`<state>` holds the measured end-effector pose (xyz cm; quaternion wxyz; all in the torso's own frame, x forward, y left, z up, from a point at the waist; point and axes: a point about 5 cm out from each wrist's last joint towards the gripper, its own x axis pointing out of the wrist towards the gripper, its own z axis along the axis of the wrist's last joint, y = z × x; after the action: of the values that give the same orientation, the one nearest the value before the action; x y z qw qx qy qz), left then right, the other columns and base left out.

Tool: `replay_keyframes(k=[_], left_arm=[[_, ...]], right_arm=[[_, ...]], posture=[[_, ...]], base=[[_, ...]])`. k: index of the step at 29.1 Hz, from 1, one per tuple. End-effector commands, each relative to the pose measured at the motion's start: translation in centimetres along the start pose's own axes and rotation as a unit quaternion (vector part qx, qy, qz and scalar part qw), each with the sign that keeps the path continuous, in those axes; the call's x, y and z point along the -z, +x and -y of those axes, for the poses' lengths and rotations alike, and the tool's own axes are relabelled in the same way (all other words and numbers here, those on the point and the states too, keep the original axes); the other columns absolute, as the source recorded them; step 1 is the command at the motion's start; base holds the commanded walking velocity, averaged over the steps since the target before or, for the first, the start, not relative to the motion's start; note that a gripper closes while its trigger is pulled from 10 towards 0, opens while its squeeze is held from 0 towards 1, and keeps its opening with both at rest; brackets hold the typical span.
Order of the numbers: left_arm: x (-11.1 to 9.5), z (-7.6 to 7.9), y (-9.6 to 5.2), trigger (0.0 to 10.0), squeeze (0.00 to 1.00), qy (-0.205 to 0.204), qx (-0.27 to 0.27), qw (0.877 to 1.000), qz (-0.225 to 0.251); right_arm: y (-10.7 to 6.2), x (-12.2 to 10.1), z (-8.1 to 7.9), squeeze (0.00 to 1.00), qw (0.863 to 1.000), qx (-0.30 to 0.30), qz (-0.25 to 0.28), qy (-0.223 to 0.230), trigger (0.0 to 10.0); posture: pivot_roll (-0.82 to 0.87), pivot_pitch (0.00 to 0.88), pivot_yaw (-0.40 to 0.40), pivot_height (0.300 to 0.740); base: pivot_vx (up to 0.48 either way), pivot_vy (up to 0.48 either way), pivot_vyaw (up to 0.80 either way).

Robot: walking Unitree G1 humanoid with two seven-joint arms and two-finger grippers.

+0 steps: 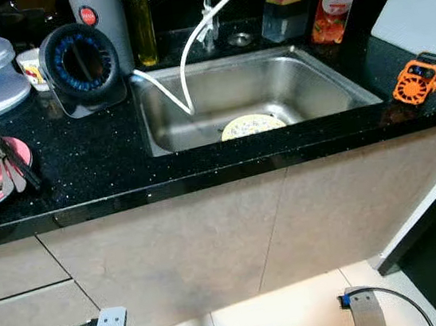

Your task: Kitchen organization

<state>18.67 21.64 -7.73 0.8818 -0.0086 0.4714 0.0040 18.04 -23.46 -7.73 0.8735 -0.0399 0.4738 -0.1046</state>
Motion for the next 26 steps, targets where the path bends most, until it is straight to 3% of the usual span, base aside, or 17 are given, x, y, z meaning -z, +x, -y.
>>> replay_keyframes(k=[1, 3, 13, 23, 26], left_arm=[[0.2, -0.4, -0.1, 10.0, 0.00, 0.004, -0.013, 1.000, -0.005], [0.0, -0.4, 0.0, 10.0, 0.00, 0.000, -0.018, 1.000, 0.000], [1.3, -0.7, -0.3, 10.0, 0.00, -0.007, -0.027, 0.999, -0.015], [2.1, -1.0, -0.5, 10.0, 0.00, -0.010, -0.033, 0.999, -0.024], [2.2, -1.0, -0.5, 10.0, 0.00, -0.011, -0.036, 0.999, -0.025]], right_arm=[[0.0, -0.1, -0.6, 0.00, 1.000, -0.017, 0.003, 0.001, 10.0], [0.0, 0.0, -1.0, 0.00, 0.999, -0.034, 0.003, 0.000, 10.0], [-0.3, 1.7, -1.4, 0.00, 0.999, -0.037, -0.025, -0.001, 10.0], [-0.5, 3.1, -1.1, 0.00, 0.999, -0.027, -0.047, -0.010, 10.0], [-0.5, 3.0, -1.0, 0.00, 0.998, -0.028, -0.045, -0.016, 10.0]], posture=[[0.02, 0.090, -0.023, 0.740], [0.03, 0.079, -0.027, 0.740], [0.05, 0.073, -0.025, 0.740], [0.06, 0.073, -0.046, 0.740], [0.06, 0.072, -0.050, 0.740]], base=[[0.000, 0.000, 0.00], [0.000, 0.000, 0.00], [0.000, 0.000, 0.77], [0.000, 0.000, 0.00], [0.000, 0.439, 0.00]])
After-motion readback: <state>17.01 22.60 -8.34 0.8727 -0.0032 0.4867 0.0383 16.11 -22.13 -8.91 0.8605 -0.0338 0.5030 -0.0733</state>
